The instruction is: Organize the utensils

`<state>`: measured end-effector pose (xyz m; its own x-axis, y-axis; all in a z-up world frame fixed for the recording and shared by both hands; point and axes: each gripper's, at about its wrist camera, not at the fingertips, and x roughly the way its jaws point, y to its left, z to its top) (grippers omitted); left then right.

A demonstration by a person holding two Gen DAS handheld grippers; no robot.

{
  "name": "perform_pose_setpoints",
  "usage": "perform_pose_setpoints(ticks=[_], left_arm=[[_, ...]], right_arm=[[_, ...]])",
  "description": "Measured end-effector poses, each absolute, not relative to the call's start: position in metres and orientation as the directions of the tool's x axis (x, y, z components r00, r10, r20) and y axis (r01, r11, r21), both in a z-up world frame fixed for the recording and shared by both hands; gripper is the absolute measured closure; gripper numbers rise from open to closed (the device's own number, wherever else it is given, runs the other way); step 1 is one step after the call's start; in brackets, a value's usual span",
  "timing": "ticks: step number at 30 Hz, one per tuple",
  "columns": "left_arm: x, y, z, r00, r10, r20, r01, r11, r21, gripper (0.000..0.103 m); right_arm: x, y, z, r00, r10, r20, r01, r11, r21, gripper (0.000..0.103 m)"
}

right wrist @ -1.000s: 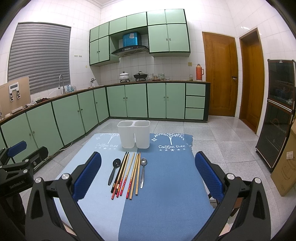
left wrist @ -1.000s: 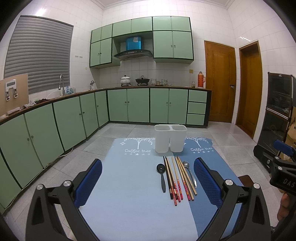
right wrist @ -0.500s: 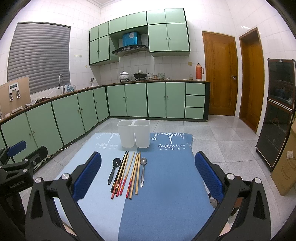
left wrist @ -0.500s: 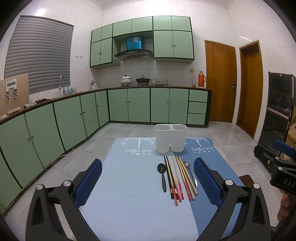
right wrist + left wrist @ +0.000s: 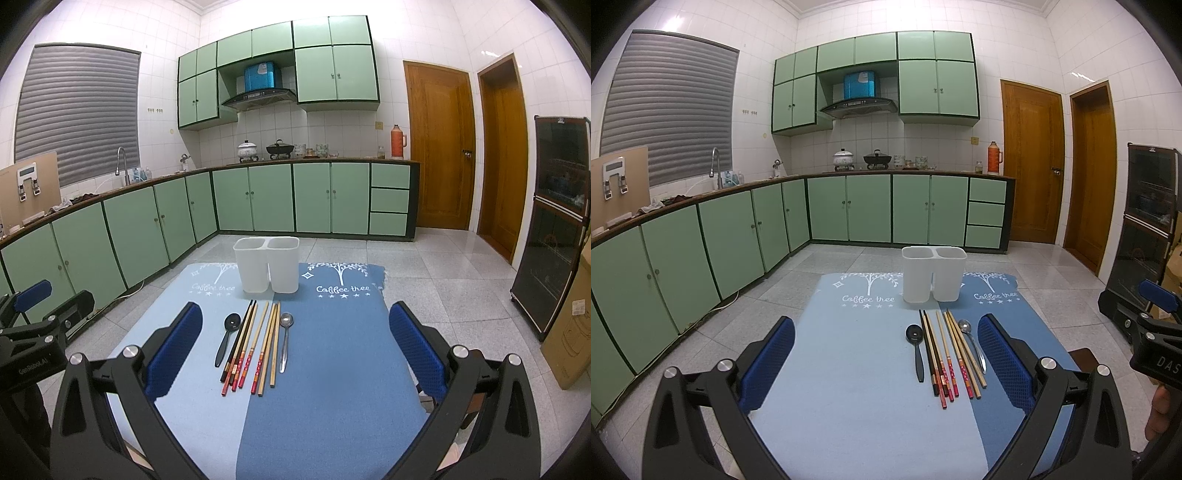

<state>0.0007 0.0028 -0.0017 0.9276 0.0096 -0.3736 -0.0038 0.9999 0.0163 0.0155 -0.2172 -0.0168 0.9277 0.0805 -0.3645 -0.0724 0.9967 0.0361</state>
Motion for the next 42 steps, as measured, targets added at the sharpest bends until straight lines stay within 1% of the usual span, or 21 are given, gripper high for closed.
perform_pose_setpoints(ticks=[13, 15, 24, 29, 35, 40, 42], left_arm=[[0.0, 0.006, -0.001, 0.925, 0.008, -0.379, -0.003, 1.0, 0.015, 0.006], [-0.001, 0.008, -0.001, 0.924, 0.008, -0.382, -0.003, 1.0, 0.015, 0.006], [0.009, 0.014, -0.004, 0.911, 0.013, -0.411, -0.005, 1.0, 0.02, 0.006], [0.032, 0.022, -0.009, 0.896, 0.029, -0.443, -0.018, 0.999, 0.027, 0.006], [0.068, 0.024, -0.023, 0.87, 0.042, -0.491, -0.024, 0.999, 0.042, 0.006], [0.108, 0.028, -0.043, 0.829, 0.037, -0.558, -0.009, 0.999, 0.053, 0.006], [0.126, 0.025, -0.053, 0.807, 0.035, -0.589, -0.001, 0.998, 0.057, 0.006]], right_arm=[[0.016, -0.216, -0.022, 0.924, 0.083, -0.373, -0.074, 0.997, 0.037, 0.005], [0.02, -0.215, -0.035, 0.922, 0.083, -0.378, -0.074, 0.997, 0.037, 0.005], [0.035, -0.214, -0.035, 0.907, 0.082, -0.412, -0.074, 0.997, 0.034, 0.005], [0.055, -0.219, -0.039, 0.891, 0.083, -0.446, -0.073, 0.997, 0.041, 0.005], [0.098, -0.227, -0.051, 0.857, 0.094, -0.507, -0.072, 0.995, 0.063, 0.005], [0.144, -0.23, -0.069, 0.814, 0.11, -0.57, -0.085, 0.994, 0.071, 0.005], [0.162, -0.232, -0.078, 0.791, 0.118, -0.601, -0.089, 0.993, 0.078, 0.008]])
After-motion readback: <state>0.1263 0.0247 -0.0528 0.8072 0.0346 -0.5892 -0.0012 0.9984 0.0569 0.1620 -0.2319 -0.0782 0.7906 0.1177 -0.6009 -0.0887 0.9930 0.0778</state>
